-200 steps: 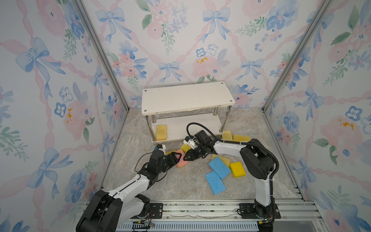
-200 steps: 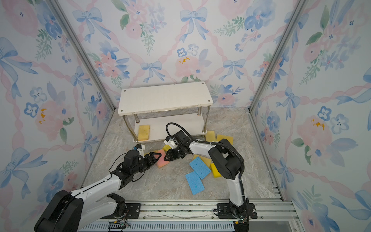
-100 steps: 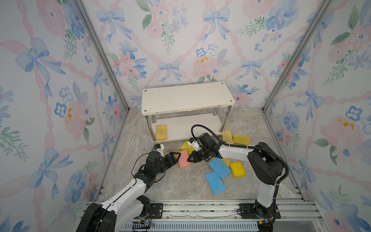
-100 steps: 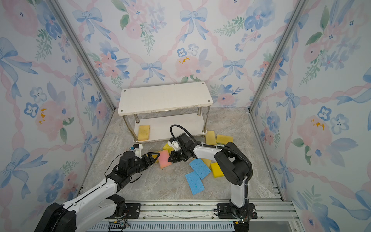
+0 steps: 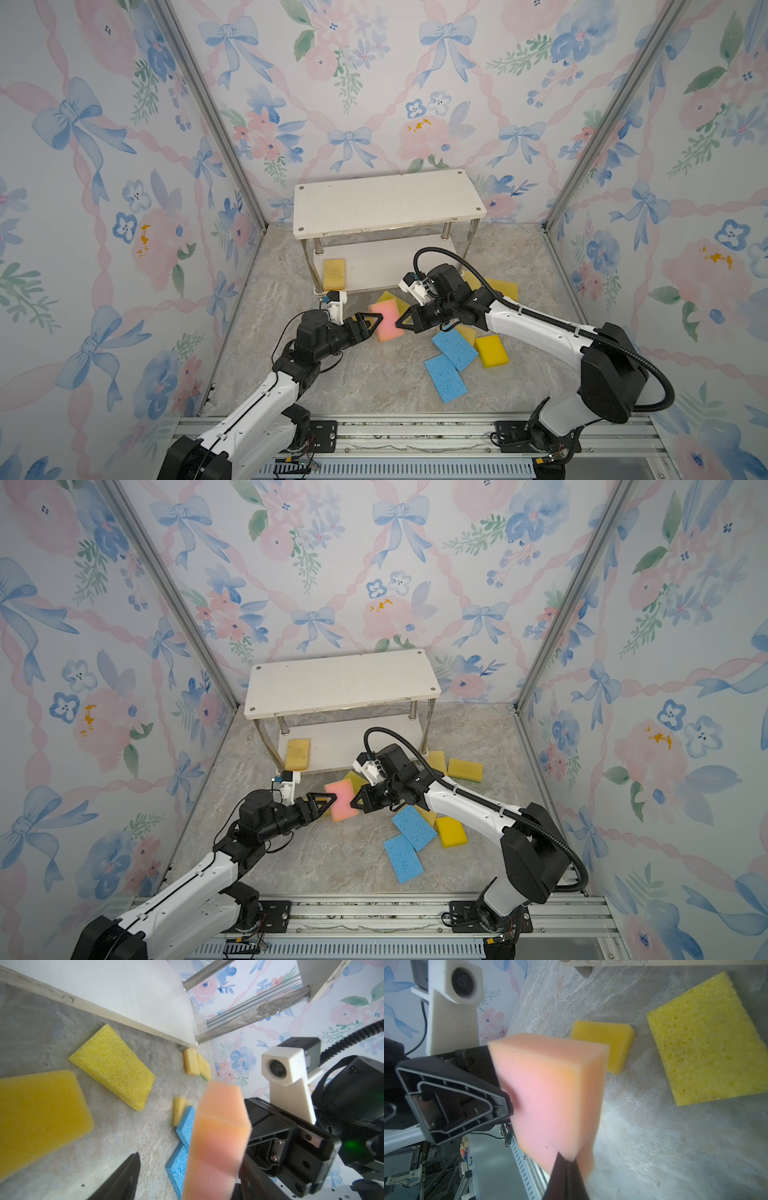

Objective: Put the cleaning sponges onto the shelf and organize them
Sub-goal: 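Lift the pink sponge with the right gripper toward the left gripper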

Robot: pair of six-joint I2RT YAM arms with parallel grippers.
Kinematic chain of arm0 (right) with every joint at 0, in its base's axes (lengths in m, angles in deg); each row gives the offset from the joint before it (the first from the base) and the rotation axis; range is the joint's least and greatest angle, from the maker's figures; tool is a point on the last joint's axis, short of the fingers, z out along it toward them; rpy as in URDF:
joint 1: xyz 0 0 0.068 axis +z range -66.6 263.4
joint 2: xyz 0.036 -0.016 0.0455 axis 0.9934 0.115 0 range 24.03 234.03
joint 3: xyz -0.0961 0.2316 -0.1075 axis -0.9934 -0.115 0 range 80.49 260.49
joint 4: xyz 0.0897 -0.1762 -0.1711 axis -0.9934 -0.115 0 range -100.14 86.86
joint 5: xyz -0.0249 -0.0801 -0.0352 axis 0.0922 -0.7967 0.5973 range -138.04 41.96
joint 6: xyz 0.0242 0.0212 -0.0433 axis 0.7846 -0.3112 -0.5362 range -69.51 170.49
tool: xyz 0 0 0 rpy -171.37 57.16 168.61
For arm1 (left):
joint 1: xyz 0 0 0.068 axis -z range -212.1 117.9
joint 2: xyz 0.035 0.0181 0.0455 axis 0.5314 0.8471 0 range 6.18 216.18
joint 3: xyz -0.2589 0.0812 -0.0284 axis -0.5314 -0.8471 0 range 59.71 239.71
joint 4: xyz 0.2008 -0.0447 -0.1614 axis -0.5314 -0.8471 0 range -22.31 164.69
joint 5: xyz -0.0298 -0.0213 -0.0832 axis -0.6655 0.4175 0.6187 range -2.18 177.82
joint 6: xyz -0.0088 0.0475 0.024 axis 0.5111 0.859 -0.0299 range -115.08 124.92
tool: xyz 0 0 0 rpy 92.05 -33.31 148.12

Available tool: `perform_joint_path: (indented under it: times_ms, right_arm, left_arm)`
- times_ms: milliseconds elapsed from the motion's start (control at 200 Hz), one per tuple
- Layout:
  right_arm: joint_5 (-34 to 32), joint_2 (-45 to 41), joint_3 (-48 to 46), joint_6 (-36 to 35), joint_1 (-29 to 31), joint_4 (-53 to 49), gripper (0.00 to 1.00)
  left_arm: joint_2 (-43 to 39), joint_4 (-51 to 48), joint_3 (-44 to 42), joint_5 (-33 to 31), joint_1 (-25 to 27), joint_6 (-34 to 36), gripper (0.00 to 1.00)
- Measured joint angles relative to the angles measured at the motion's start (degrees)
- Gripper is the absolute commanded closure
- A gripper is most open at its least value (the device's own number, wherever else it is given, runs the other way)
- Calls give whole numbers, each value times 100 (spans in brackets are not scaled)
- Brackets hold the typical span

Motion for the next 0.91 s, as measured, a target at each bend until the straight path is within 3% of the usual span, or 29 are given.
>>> perform_joint_path:
  times_ms: [125,270,320,405,520,575,905]
  right_arm:
    - [63,-4,50,-15,90,-190,98]
    - [66,-4,74,9,103,-317,94]
    - [66,-4,90,33,103,-330,89]
    - [63,-7,92,153,103,-306,79]
    - [63,-63,48,378,103,-188,54]
    - [24,-181,-48,487,105,-96,48]
    - [-46,-1099,-973,1370,103,577,41]
  left_arm:
    - [61,219,59,101,111,-109,42]
    - [74,431,85,144,120,-184,79]
    - [76,474,87,140,120,-208,85]
    - [81,525,87,138,122,-229,89]
    - [144,570,87,96,120,-238,90]
    - [179,573,87,96,120,-238,90]
    - [326,643,247,103,103,-417,91]
